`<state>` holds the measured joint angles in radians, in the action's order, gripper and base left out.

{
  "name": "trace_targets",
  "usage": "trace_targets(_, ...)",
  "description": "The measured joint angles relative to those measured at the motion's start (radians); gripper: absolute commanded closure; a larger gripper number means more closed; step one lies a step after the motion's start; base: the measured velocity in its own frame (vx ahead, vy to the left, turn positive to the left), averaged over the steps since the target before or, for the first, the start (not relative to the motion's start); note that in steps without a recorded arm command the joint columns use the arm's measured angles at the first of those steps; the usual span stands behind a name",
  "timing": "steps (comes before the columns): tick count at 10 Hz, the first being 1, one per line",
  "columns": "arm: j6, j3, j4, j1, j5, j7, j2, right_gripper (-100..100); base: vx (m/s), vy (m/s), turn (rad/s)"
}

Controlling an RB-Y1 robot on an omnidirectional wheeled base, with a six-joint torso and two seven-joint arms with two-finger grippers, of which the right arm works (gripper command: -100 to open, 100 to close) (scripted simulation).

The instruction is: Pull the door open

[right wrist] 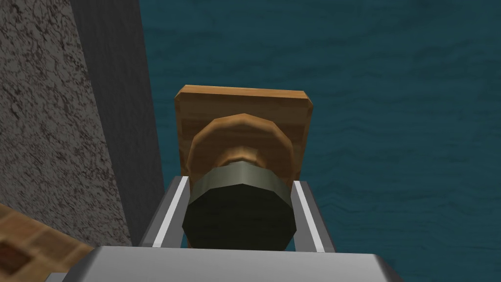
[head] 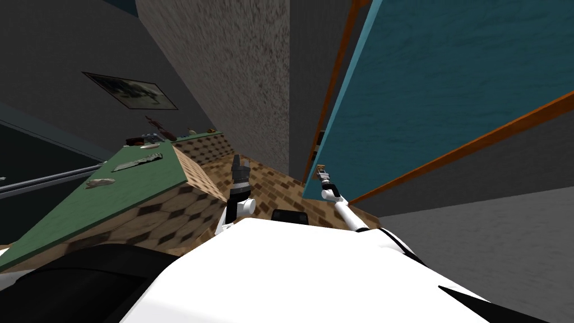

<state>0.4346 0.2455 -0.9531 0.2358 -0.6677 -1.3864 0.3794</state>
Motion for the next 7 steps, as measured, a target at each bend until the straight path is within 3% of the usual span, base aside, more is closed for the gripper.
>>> trace_targets(3, -0.017, 0.038, -0.064, -0.022, 0.011, -0.007, 0.009, 100, -0.001, 0.006, -0.124)
trace_targets(7, -0.023, 0.083, -0.107, -0.035, 0.023, -0.019, 0.015, 100, -0.037, -0.035, -0.059)
